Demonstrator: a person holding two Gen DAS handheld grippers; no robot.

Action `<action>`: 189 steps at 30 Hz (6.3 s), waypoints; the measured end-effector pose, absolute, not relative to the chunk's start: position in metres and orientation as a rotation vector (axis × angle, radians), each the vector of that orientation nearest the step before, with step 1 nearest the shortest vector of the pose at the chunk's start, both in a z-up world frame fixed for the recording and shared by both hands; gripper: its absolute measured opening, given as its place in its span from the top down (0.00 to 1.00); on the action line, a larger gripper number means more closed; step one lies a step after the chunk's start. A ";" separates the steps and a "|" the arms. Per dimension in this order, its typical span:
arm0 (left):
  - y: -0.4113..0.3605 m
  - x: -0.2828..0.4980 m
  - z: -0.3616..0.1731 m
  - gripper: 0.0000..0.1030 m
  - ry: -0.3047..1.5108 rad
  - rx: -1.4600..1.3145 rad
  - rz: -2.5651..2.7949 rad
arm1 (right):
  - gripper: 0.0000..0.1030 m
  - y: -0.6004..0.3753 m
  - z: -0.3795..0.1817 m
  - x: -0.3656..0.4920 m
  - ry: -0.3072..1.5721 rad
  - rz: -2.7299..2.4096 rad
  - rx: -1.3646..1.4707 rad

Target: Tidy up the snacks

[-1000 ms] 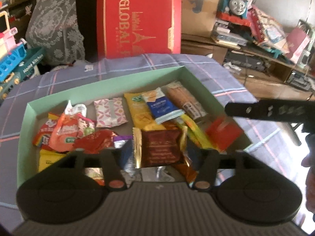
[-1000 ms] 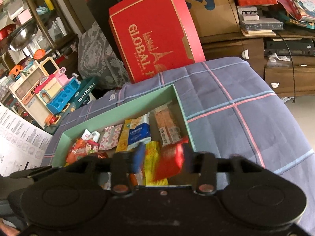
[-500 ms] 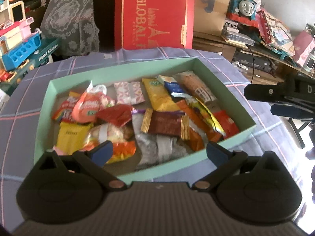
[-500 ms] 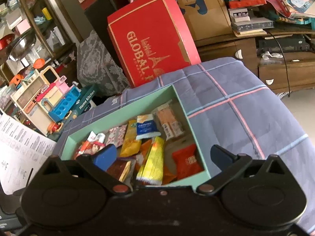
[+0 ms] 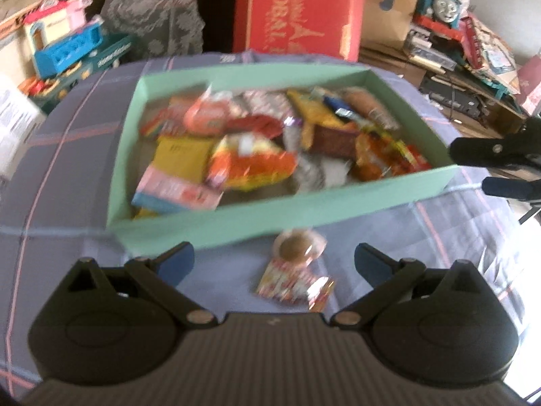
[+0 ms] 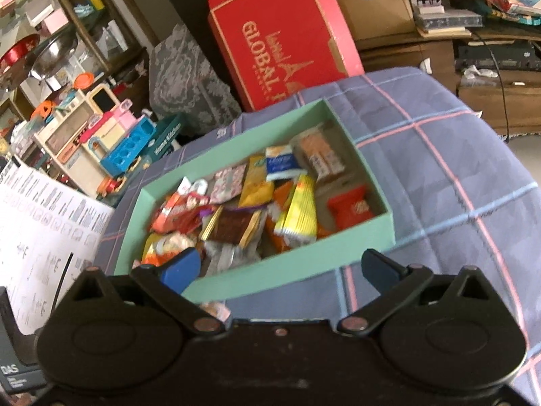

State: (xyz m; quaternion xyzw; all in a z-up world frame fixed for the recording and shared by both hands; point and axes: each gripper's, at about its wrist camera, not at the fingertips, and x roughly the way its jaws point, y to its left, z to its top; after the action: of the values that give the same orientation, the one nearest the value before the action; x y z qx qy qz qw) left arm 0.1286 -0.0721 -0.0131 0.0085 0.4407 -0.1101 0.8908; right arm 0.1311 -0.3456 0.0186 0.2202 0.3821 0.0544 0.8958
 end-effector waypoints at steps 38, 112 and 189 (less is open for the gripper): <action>-0.020 0.126 -0.055 0.61 0.923 0.017 -0.192 | 0.12 -0.235 -0.030 0.157 1.001 0.220 0.289; 0.006 0.194 0.042 0.78 0.757 -0.031 -0.134 | 0.64 -0.257 0.050 0.202 0.741 0.204 0.313; 0.004 0.107 0.008 0.00 0.930 -0.006 -0.065 | 0.00 -0.249 0.018 0.108 0.964 0.079 0.277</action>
State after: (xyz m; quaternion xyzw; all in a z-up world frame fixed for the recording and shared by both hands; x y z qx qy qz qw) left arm 0.1073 0.0041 0.0079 -0.0031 0.4485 -0.0312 0.8932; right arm 0.1082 -0.2489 0.0181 0.1325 0.4620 0.0377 0.8761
